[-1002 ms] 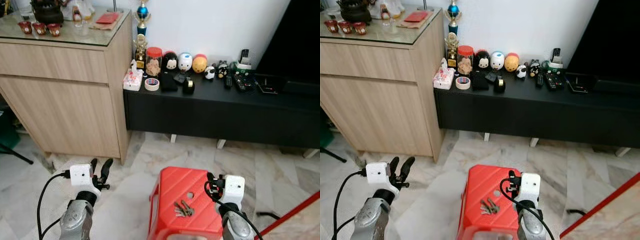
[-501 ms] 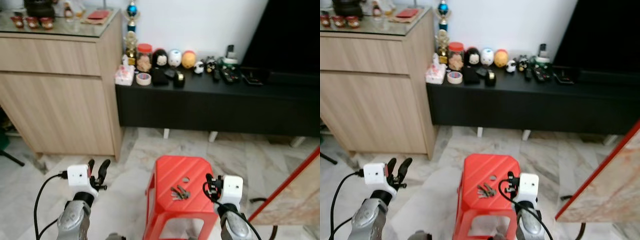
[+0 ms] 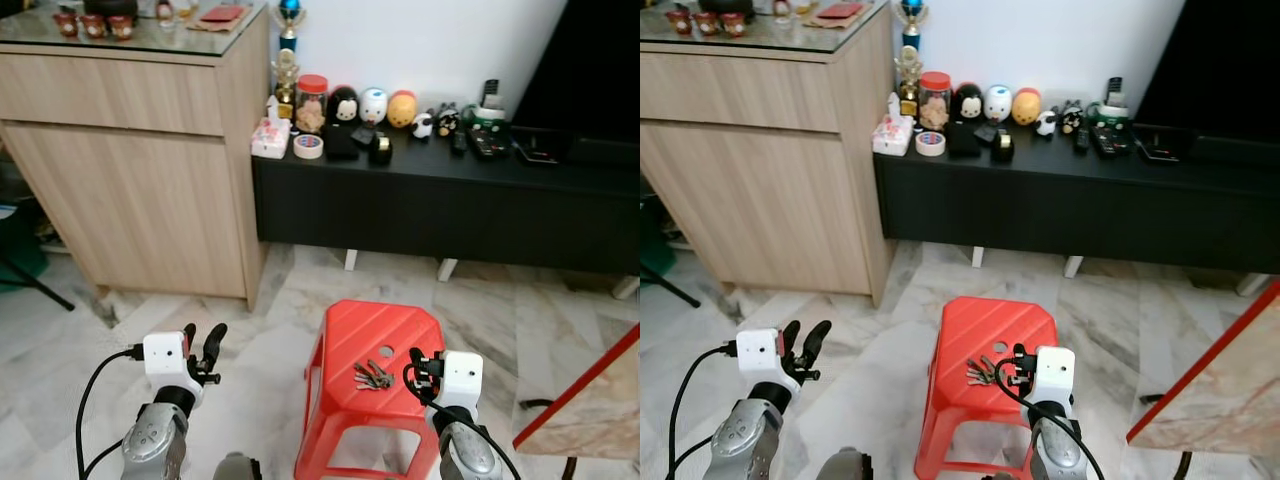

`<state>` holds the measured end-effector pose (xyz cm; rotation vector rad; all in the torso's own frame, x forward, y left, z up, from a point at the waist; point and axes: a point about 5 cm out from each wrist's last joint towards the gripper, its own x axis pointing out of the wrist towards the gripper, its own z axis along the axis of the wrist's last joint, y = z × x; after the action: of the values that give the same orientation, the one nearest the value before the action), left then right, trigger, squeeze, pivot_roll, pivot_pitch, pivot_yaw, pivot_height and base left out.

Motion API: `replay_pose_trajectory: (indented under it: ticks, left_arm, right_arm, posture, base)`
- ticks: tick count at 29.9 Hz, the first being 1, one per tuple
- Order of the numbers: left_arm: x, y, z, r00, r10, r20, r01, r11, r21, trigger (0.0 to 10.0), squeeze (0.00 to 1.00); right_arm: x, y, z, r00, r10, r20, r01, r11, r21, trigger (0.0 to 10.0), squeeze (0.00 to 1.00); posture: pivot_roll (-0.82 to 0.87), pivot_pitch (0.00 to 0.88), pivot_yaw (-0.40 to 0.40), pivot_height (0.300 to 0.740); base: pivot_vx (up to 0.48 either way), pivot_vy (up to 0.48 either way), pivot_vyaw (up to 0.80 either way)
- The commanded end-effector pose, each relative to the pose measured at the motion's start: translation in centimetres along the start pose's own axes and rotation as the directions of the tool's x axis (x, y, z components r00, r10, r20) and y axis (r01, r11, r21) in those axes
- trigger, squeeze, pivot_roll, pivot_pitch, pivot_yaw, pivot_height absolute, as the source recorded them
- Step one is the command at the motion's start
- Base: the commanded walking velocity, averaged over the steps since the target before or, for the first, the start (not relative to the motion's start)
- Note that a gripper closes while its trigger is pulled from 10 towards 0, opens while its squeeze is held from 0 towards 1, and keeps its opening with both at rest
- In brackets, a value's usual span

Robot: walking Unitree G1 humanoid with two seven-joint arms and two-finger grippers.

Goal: Hang keys on a hook

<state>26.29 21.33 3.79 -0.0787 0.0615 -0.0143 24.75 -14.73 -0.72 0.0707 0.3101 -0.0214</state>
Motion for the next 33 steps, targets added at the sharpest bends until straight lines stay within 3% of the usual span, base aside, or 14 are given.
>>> replay_pose_trajectory:
  ticks: [1,15,26,33]
  left_arm:
    - [0.24,-0.32,0.18,1.000,-0.017,-0.001,0.017,1.000,0.014,10.0,0.00]
    - [0.15,-0.90,-0.57,0.998,-0.033,-0.048,0.034,0.999,0.029,10.0,0.00]
    - [0.10,-0.73,-0.36,0.999,-0.020,-0.033,0.020,1.000,0.023,10.0,0.00]
    - [0.15,-0.72,-0.24,0.999,-0.018,-0.028,0.018,0.999,0.026,10.0,0.00]
  right_arm:
    - [-0.04,-0.17,-0.03,1.000,-0.005,-0.003,0.005,1.000,-0.004,10.0,0.00]
    - [0.19,0.34,0.21,1.000,0.031,0.005,-0.031,1.000,0.001,10.0,0.00]
    - [0.30,0.26,0.32,1.000,0.023,0.003,-0.023,1.000,0.010,10.0,0.00]
    - [0.36,0.24,0.35,1.000,0.030,0.007,-0.031,0.999,0.015,10.0,0.00]
  posture:
    - [0.03,0.004,-0.092,0.655]
    - [0.04,0.014,-0.096,0.646]
    - [0.04,0.029,-0.098,0.646]
    - [0.04,0.040,-0.100,0.616]
  base:
    - [0.000,0.000,0.00]
    - [0.000,0.000,0.00]
    - [0.000,0.000,0.00]
    - [0.000,0.000,0.00]
